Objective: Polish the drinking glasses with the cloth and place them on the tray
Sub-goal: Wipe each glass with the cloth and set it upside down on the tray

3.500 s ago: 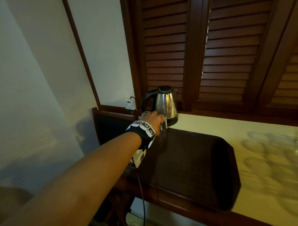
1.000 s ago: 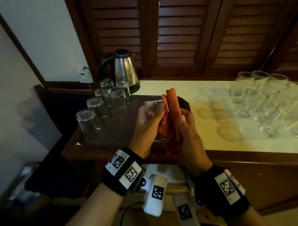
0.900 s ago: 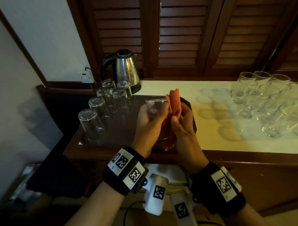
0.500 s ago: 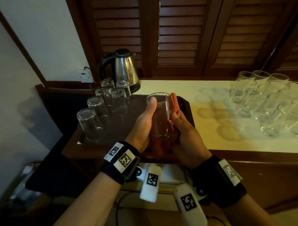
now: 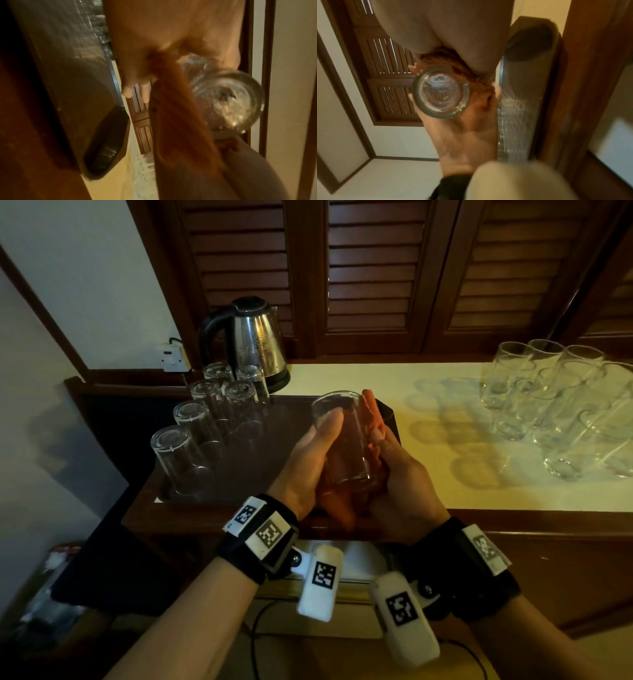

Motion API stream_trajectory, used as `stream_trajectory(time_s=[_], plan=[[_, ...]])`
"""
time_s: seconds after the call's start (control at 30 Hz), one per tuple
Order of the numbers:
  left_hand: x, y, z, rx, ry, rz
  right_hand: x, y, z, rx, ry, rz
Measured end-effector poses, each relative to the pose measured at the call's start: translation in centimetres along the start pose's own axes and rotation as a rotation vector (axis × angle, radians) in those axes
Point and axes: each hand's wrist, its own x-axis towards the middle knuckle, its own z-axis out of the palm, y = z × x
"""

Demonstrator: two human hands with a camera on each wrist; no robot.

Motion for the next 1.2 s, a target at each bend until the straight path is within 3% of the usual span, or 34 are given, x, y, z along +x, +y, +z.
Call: stream_trajectory(time_s=[0.23,0.33,0.43,0.47,0.57,0.7,0.8,0.9,1.0,1.1,1.2], plan=[[0.5,0.6,0.9,0.021,0.088,0.003,0.6,0.3,-0.7,-0.278,0.009,-0.121],[0.4,0.4,1.6,0.065,0.100,0.081,0.8,0.5,-0.8,-0.094,-0.027,-0.066],[0.2,0.7,1.2,-0.058,-0.018,0.025,1.0,-0.1,-1.3,0.083,-0.055,0.139],[0.1,0.8,0.9,-0.051,-0.035,0.003,0.9,-0.3,-1.3,0.089,-0.042,0.139],[0.5,1.1,0.4,-0.027,0.046,-0.015,0.6,-0.6,-1.2,-0.059,0.024,-0.013],[0.6,1.2,1.4,0.121,0.144,0.056,0.7,-0.3,-0.3,-0.271,-0.057,-0.177],[0.7,1.0,1.8,0.107,0.139,0.065,0.7,-0.6,0.0,-0.075,-0.040,-0.082],[0.5,1.5,1.8,0.044,0.035,0.025,0.7,-1.2,-0.2,0.068,-0.014,0.012],[0.8,1.7,1.4,0.107,0.050,0.008,0.5,-2.0,-0.6,-0.117,0.020,-0.113],[1.2,1.3,1.7,0.152,0.107,-0.003,0.4,-1.9,-0.7,-0.438,-0.051,-0.255],[0.9,1.0,2.6,0.228,0.123,0.066,0.5,-1.9,-0.1,-0.406,-0.081,-0.252]])
